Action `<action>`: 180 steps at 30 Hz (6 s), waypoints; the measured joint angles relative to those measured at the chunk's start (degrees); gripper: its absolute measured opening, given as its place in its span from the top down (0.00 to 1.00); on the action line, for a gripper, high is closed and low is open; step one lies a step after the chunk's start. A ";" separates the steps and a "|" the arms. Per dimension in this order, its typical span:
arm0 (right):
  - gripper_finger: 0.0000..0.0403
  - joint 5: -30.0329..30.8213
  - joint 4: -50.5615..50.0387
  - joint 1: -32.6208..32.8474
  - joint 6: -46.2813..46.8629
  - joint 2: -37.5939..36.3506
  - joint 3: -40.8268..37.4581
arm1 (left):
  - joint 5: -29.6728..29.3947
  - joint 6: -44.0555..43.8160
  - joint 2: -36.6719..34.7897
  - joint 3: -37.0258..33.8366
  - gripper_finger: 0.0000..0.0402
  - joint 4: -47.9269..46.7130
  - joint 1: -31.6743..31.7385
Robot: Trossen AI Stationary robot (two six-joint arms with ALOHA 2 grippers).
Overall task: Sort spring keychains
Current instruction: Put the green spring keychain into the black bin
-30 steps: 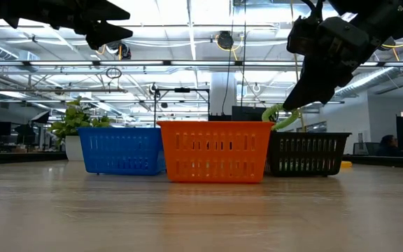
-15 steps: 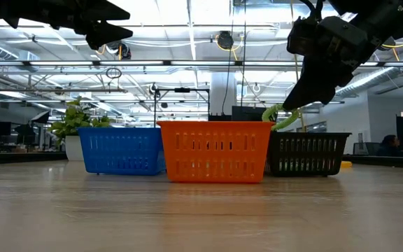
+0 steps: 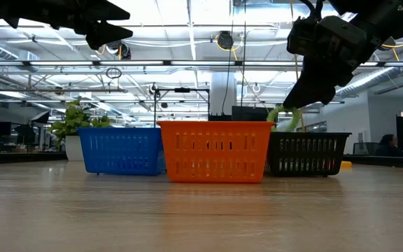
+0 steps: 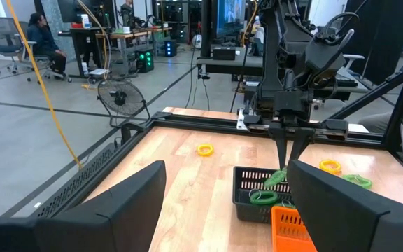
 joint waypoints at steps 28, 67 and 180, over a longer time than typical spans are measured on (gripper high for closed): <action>0.69 -15.83 -6.25 7.04 3.09 -0.04 9.43 | 0.00 0.00 0.00 0.00 0.23 0.01 0.01; 0.69 -19.59 -34.29 26.00 26.72 23.80 18.06 | 0.00 0.00 0.00 0.00 0.23 0.02 0.00; 1.00 7.37 -9.86 5.67 -1.60 4.28 5.10 | 0.00 0.02 0.00 0.00 0.23 0.46 0.01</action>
